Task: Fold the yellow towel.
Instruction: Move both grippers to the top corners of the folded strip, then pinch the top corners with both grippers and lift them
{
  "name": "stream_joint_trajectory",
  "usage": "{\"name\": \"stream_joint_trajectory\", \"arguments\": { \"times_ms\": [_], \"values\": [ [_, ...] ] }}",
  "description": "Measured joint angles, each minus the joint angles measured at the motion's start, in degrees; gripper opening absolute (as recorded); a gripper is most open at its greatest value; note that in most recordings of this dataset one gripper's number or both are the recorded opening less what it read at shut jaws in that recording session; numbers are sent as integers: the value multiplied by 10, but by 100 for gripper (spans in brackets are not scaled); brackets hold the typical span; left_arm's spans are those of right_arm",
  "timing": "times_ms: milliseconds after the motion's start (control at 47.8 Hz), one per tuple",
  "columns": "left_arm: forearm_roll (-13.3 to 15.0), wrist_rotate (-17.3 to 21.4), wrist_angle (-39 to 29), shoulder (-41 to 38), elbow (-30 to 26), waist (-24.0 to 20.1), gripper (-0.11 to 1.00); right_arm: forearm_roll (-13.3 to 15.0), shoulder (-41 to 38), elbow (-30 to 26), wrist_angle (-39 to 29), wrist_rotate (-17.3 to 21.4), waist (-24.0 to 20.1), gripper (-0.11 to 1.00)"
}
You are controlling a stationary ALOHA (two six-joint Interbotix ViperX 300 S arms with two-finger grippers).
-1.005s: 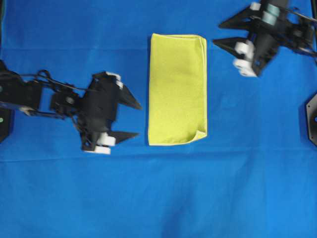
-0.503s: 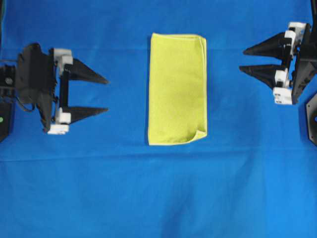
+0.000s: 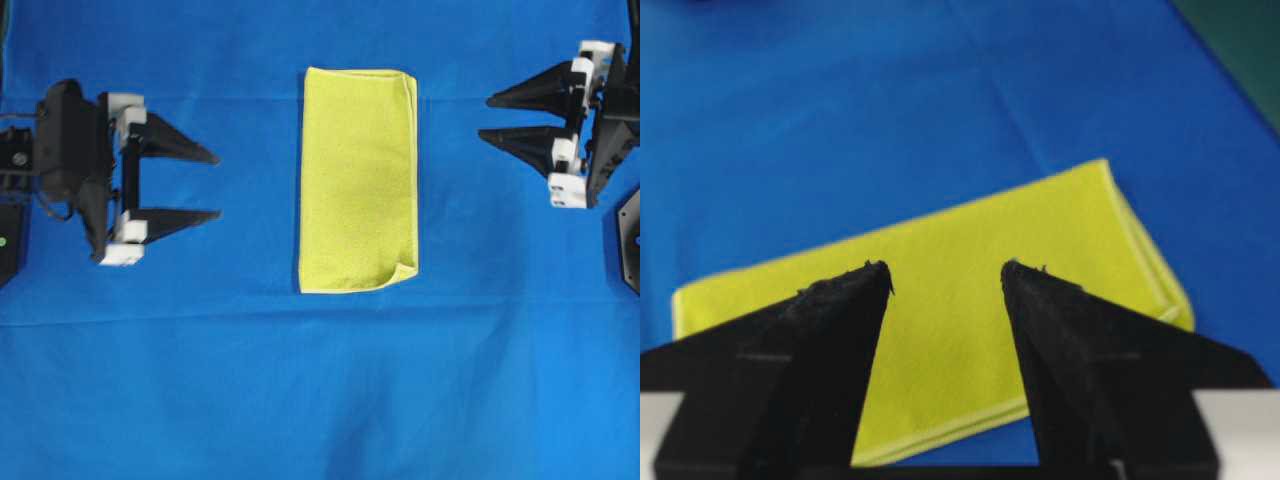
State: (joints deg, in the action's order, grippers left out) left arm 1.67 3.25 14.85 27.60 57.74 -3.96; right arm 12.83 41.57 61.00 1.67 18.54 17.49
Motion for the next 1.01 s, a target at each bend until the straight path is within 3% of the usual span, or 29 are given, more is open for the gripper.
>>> {"name": "stream_joint_trajectory", "arguments": {
  "times_ms": [356,670,1005],
  "values": [
    [-1,11,0,-149,-94,-104,72,24,-159,-67,-18,-6,102,55],
    [-1,11,13,-294,-160,-185,72,47,-330,-137,-17,-8,133,55],
    [0,-1,39,-409,-212,-224,72,48,-460,-169,33,-5,140,55]
  ]
}}
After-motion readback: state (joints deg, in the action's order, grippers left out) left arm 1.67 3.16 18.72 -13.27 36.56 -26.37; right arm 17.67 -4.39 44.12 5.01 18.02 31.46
